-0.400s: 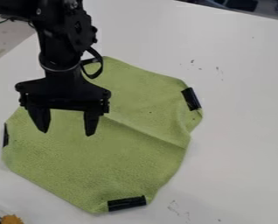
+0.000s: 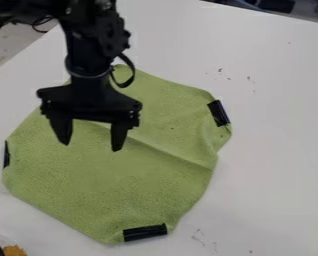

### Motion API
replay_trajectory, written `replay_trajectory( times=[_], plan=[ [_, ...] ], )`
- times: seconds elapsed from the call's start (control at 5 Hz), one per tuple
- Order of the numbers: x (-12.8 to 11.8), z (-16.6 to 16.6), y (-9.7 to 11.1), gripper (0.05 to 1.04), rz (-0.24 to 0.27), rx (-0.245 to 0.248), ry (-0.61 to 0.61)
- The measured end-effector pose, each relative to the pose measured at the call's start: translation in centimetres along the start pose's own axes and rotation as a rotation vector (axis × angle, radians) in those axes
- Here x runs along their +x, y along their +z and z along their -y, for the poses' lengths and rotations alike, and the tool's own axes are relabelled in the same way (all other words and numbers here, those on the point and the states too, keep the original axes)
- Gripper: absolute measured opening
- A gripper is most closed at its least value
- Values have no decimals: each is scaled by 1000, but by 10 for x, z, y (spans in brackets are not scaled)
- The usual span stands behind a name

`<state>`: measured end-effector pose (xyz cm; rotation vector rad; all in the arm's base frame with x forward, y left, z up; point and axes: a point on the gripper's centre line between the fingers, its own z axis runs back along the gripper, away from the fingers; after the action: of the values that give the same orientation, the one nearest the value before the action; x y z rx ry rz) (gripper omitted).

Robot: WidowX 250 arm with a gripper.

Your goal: Fold the cloth from top right to centre

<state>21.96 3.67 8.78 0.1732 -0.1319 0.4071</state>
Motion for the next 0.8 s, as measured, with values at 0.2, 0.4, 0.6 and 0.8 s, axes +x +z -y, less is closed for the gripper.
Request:
replay_trajectory(
  times=[0.2, 0.4, 0.6, 0.8],
  plan=[
    [29, 28, 2, 1000, 4, -5, -58],
    [62, 63, 2, 1000, 33, -23, -133],
    [88, 108, -4, 1000, 54, -62, -156],
    [101, 130, -3, 1000, 61, -98, -182]
  ],
)
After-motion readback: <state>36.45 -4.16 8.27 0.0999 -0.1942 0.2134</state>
